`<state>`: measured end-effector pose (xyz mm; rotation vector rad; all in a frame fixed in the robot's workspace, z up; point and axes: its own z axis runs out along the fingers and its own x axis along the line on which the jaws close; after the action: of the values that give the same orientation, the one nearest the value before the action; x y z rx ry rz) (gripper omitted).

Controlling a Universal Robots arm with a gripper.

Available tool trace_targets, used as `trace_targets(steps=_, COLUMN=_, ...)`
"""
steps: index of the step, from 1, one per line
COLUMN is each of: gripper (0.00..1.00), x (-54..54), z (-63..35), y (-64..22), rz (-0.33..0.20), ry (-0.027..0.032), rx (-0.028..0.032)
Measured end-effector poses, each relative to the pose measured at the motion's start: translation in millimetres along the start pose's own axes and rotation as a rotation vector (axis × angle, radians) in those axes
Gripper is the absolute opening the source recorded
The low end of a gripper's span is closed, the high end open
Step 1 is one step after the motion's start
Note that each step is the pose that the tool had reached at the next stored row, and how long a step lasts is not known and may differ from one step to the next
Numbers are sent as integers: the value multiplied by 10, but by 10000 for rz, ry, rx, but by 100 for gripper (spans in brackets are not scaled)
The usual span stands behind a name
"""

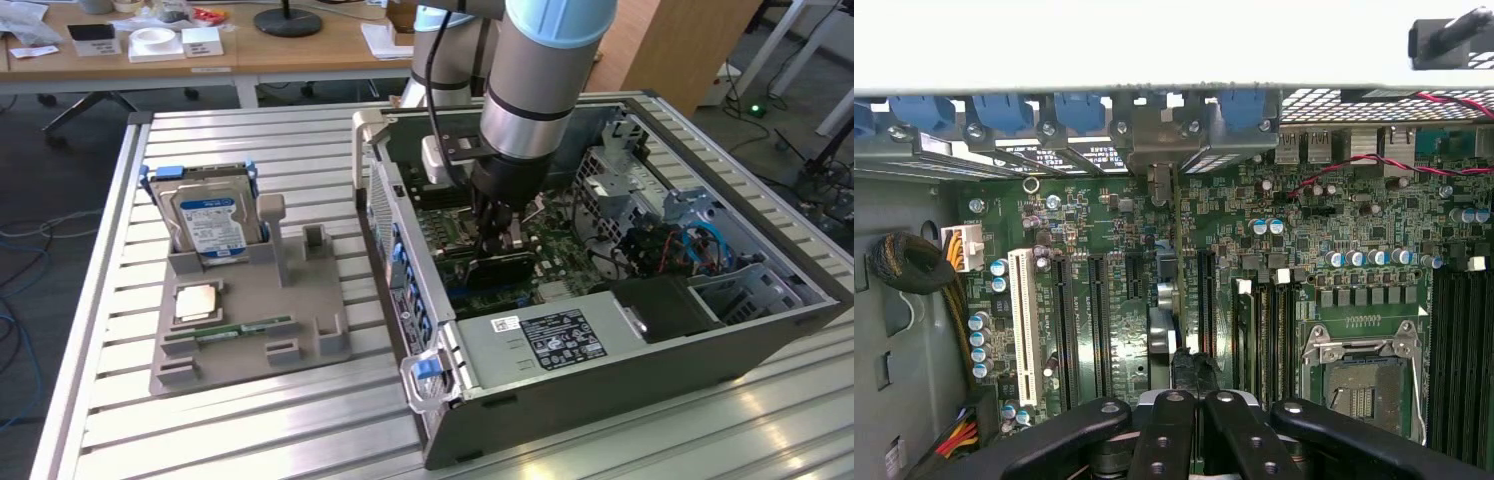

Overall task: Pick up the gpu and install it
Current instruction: 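Press down on the gpu until it lock into place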

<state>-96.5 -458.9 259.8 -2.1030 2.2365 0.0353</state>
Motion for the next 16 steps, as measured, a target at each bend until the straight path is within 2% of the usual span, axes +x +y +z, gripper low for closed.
trace_targets(steps=3, gripper=11, x=-4, z=-33, y=-2, rz=1, ry=-22, rx=13)
trace_targets(steps=5, gripper=11, x=-6, z=-90, y=-3, rz=1, ry=0, rx=1)
trace_targets(steps=16, gripper=11, x=-28, z=-421, y=-13, rz=0, ry=1, rx=0)
